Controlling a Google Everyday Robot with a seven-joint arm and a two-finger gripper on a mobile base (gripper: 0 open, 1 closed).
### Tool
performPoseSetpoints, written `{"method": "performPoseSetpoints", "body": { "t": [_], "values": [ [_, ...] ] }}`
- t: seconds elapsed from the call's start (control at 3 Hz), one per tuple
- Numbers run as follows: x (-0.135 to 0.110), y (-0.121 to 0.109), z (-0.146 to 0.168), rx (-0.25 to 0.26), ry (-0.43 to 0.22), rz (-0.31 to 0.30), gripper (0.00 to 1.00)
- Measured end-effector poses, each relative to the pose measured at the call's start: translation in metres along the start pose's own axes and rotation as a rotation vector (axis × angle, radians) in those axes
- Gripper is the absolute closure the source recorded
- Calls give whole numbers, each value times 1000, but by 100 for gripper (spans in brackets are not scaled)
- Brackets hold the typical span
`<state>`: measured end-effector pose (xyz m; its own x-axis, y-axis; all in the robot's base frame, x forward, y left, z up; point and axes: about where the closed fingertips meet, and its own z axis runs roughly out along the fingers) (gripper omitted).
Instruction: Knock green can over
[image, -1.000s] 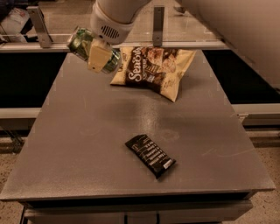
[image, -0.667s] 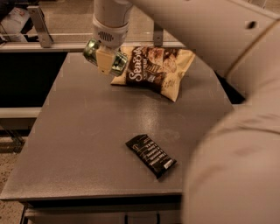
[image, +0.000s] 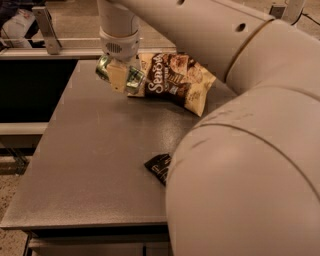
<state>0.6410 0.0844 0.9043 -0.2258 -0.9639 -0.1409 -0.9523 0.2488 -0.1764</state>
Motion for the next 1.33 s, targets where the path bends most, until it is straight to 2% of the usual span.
{"method": "performPoseSetpoints", "body": {
  "t": [0.33, 0.67, 1.0, 1.33],
  "values": [
    [-9, 31, 20, -120, 12, -113, 100],
    [-27, 81, 24, -167, 63, -316, 100],
    [-32, 125, 31, -145, 172, -498, 84],
    [-23, 152, 64, -102, 390, -594, 60]
  ]
}}
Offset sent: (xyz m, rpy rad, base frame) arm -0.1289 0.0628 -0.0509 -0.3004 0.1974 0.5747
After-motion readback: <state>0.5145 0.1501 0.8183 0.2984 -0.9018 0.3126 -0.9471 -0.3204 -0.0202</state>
